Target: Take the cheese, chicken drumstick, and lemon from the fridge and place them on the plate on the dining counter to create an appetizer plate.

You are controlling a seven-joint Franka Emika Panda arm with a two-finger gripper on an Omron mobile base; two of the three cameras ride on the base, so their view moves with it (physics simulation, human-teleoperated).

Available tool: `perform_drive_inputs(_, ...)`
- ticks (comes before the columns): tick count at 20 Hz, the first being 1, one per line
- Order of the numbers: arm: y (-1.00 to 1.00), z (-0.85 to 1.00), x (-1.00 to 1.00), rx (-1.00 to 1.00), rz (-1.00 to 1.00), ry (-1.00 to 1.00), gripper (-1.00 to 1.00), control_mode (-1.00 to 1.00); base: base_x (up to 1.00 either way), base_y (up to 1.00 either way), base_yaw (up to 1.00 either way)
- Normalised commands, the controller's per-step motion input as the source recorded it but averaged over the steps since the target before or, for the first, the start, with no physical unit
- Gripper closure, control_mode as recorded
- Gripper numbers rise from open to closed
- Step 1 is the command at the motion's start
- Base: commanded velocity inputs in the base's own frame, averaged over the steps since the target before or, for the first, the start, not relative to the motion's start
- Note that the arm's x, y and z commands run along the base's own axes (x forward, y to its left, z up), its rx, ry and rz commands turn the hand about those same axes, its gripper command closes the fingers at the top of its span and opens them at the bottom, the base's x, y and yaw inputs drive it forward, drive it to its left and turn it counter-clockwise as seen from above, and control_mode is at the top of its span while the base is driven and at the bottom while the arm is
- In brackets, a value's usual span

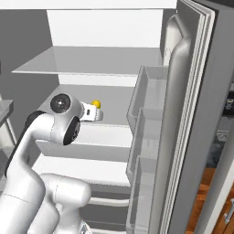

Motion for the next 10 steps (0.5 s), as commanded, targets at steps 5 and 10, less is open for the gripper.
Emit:
perform_drive_inputs(5, 0.08, -0.05, 0.55, 0.0, 0.0, 0.0, -1.0, -1.0, 0.0, 0.0, 0.0)
perform_drive_inputs(10, 0.07, -0.14, 0.53, 0.0, 0.0, 0.0, -1.0, -1.0, 0.0, 0.0, 0.0)
